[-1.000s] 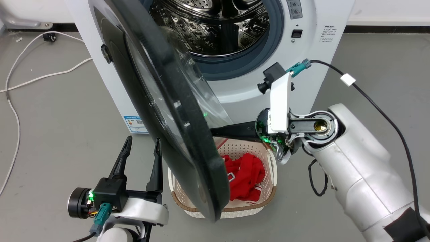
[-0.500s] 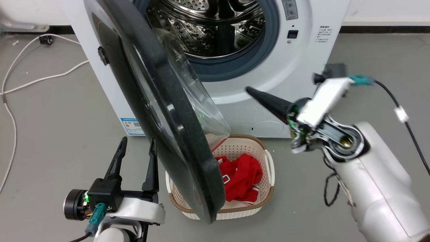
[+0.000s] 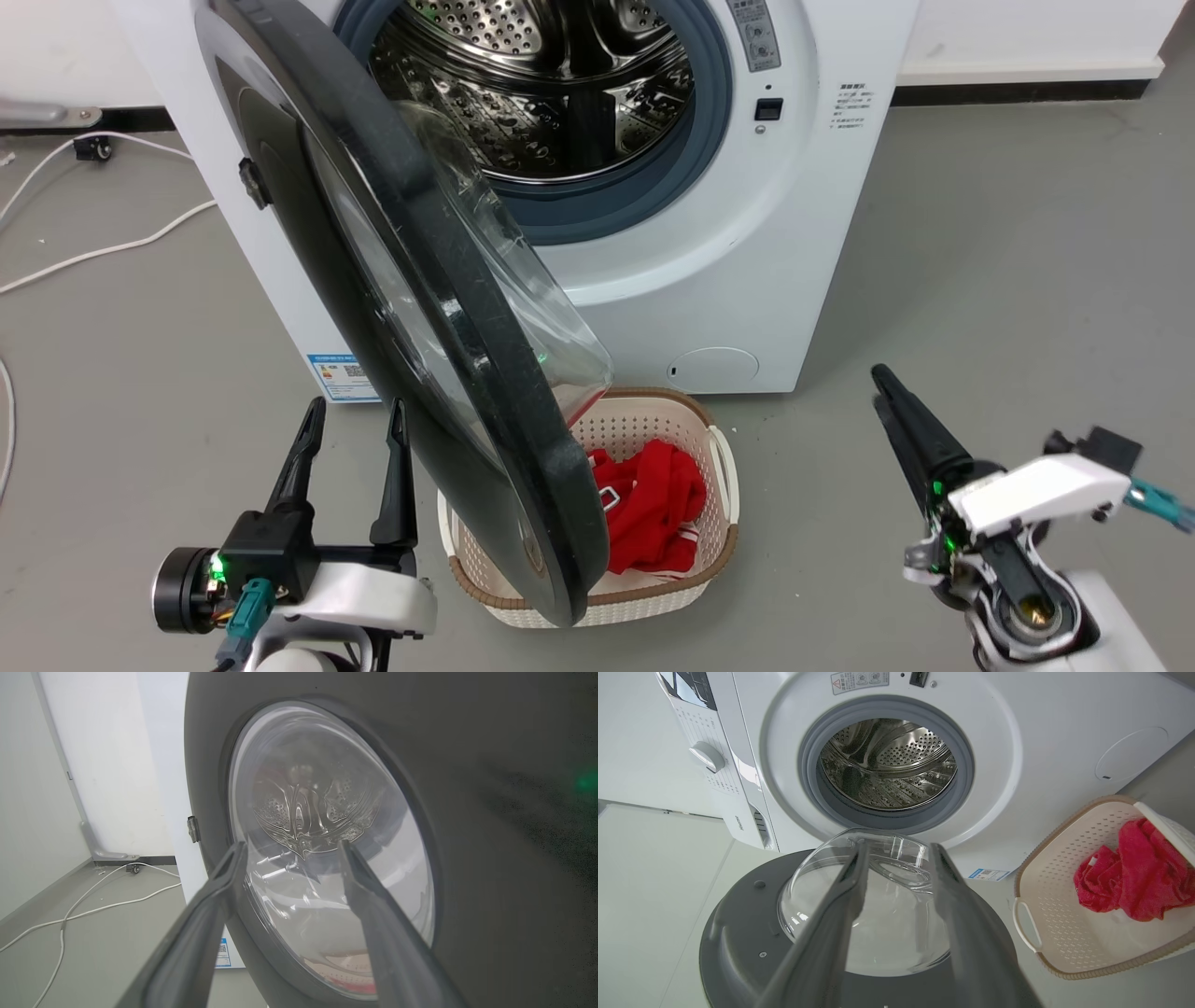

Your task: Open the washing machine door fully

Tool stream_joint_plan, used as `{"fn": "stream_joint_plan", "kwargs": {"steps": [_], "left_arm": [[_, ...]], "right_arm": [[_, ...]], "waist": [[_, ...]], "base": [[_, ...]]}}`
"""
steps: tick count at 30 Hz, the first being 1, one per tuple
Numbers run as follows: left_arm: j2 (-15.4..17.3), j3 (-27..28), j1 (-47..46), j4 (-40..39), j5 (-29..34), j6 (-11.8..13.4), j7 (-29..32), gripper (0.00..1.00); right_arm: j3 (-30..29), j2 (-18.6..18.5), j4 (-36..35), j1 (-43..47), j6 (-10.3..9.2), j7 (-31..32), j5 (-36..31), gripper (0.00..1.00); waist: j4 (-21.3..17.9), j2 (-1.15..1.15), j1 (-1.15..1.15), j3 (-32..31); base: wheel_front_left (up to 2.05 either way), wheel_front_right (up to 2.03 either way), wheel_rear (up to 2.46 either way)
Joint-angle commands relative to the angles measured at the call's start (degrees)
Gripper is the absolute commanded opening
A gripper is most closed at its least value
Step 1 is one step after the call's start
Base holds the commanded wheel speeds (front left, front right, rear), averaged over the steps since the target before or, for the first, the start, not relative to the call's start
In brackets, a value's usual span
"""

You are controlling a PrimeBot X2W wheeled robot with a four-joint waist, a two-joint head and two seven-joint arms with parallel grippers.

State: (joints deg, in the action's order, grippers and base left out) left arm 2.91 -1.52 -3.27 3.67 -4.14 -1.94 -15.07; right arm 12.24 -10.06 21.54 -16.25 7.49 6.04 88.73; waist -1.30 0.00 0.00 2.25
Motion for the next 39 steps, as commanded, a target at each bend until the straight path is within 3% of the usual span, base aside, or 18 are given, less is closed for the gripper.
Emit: {"fn": "stream_joint_plan", "kwargs": {"steps": [1,5,8,11,17,21,26,39], "left_arm": [[-0.04,0.25,0.83,-0.07,0.33,-0.03,-0.15,1.0],[-0.03,0.69,1.2,-0.02,0.22,-0.16,-0.15,1.0],[-0.04,0.85,1.34,0.04,0.15,-0.18,-0.15,1.0],[-0.04,0.94,1.36,0.12,0.34,-0.31,-0.15,1.0],[-0.02,1.23,0.86,-0.07,0.57,-0.4,-0.15,1.0],[-0.03,1.43,0.86,-0.21,0.89,-0.47,-0.15,1.0],[-0.02,1.54,0.81,-0.45,1.54,-0.61,-0.15,1.0],[-0.02,1.89,0.69,-0.66,2.43,-1.08,-0.15,1.0]], "right_arm": [[-0.17,-0.34,-1.53,1.71,0.0,-2.62,-2.19,1.0],[0.4,-2.1,-4.39,5.0,0.0,-12.2,-12.2,1.0],[0.22,-2.92,-4.11,5.89,0.0,-18.98,-23.77,1.0],[-3.97,-3.29,-3.8,5.52,-0.01,-20.96,-38.95,1.0],[-14.66,3.37,-14.36,7.29,-0.02,-21.16,-69.33,1.0],[-15.08,6.07,-21.54,10.15,-0.02,-20.9,-83.37,1.0],[-13.75,7.17,-25.43,14.73,-0.02,-19.07,-90.34,1.0],[-14.29,7.25,-20.77,16.51,-0.02,-19.77,-85.55,1.0]], "waist": [[-0.27,0.0,0.0,-0.19],[-0.62,0.0,0.0,-0.37],[-0.8,0.0,0.0,-0.61],[-0.87,0.0,0.0,-0.84],[-0.6,0.0,0.0,-0.95],[-0.52,0.0,0.0,-1.06],[-0.46,0.0,0.0,-1.01],[-0.78,0.0,0.0,-0.82]], "base": [[0.0,0.0,0.0],[0.0,0.0,0.0],[0.0,0.0,0.0],[0.0,0.0,0.0],[0.0,0.0,0.0],[0.0,0.0,0.0],[0.0,0.0,0.0],[0.0,0.0,0.0]]}}
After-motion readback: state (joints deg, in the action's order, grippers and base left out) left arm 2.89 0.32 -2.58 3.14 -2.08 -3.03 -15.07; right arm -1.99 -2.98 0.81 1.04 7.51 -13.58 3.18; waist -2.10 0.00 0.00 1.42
